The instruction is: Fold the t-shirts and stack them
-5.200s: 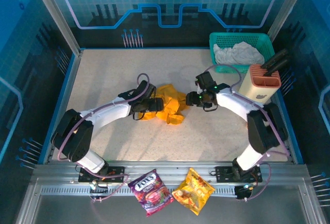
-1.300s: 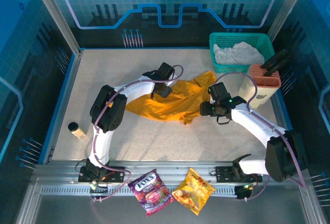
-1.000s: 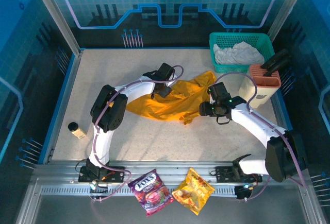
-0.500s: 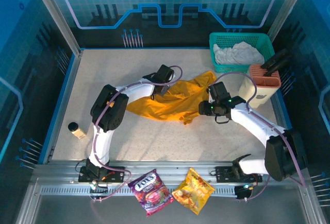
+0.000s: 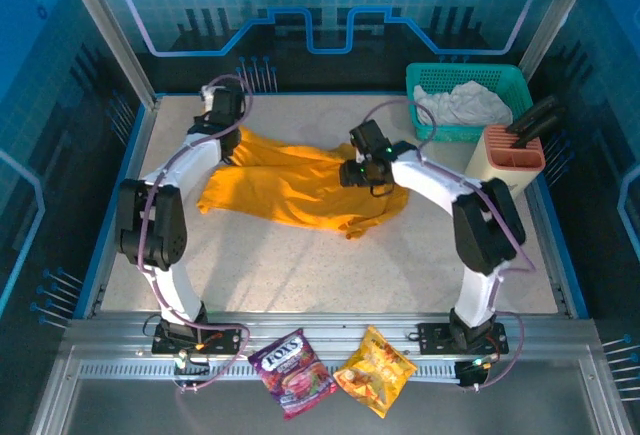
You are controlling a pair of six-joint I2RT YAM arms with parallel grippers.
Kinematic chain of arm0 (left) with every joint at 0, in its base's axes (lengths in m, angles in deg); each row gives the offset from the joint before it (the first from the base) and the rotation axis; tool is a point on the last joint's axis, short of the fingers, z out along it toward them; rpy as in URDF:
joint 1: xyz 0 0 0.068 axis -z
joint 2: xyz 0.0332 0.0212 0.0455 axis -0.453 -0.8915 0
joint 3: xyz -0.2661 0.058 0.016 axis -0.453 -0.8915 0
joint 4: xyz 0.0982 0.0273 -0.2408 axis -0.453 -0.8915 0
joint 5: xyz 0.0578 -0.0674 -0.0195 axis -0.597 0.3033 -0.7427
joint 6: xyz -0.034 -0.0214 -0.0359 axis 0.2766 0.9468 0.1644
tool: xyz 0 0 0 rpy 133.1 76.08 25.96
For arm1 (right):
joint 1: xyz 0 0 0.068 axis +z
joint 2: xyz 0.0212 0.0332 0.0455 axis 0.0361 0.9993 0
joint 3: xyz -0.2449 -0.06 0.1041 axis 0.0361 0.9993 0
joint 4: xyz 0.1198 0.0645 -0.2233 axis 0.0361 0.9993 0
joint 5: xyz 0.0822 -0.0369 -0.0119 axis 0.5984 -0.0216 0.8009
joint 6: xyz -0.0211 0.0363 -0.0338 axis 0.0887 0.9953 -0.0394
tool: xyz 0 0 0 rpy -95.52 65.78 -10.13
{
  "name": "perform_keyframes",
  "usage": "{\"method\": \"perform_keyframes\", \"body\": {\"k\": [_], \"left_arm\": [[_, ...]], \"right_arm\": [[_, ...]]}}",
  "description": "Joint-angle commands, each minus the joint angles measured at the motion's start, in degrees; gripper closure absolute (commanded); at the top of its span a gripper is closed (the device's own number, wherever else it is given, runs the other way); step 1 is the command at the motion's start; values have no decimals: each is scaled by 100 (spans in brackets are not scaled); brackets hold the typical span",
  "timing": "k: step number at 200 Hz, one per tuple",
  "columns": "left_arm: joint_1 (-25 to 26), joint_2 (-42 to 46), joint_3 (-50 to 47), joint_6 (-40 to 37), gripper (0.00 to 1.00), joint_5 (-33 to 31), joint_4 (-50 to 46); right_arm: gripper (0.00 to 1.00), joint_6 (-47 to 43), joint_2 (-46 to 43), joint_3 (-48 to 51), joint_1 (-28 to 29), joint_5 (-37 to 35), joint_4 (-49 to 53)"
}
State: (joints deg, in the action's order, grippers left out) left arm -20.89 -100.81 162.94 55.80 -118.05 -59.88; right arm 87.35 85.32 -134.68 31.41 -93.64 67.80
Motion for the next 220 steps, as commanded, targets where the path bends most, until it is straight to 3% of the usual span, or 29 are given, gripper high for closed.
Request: {"method": "perform_keyframes", "body": {"k": [1, 43, 78, 89, 108, 121, 146, 170, 196, 220], "left_arm": [[-200, 136, -344, 765, 100, -74, -494], [-349, -99, -467, 998, 99, -99, -650], [-367, -355, -358, 1075, 80, 129, -789], [-367, -336, -353, 1146, 65, 261, -851], [-363, -139, -424, 1288, 16, 479, -929], [-350, 78, -492, 1415, 1, 637, -1032], [-210, 691, -696, 1619, 1, 916, -1319], [257, 1346, -950, 1725, 1, 1100, -1688], [1079, 1704, -1155, 1888, 3, 1387, -2105], [1741, 1516, -1348, 2156, 11, 1871, -2067]], "right_arm": [[45, -283, 991, -1027, 44, -432, 636], [48, -451, 2116, -2642, 3, -663, 1271], [47, -448, 2152, -3139, -59, -621, 1361], [47, -502, 2190, -3326, -71, -618, 1418], [47, -682, 2403, -3771, -87, -641, 1612], [47, -854, 2756, -4245, -128, -660, 1833], [48, -1074, 3626, -5474, -298, -571, 2484], [51, -1247, 4267, -6375, -451, -396, 2818], [55, -1224, 4490, -6553, -591, -68, 2750], [64, -1108, 4520, -6475, -680, 228, 2602]]}}
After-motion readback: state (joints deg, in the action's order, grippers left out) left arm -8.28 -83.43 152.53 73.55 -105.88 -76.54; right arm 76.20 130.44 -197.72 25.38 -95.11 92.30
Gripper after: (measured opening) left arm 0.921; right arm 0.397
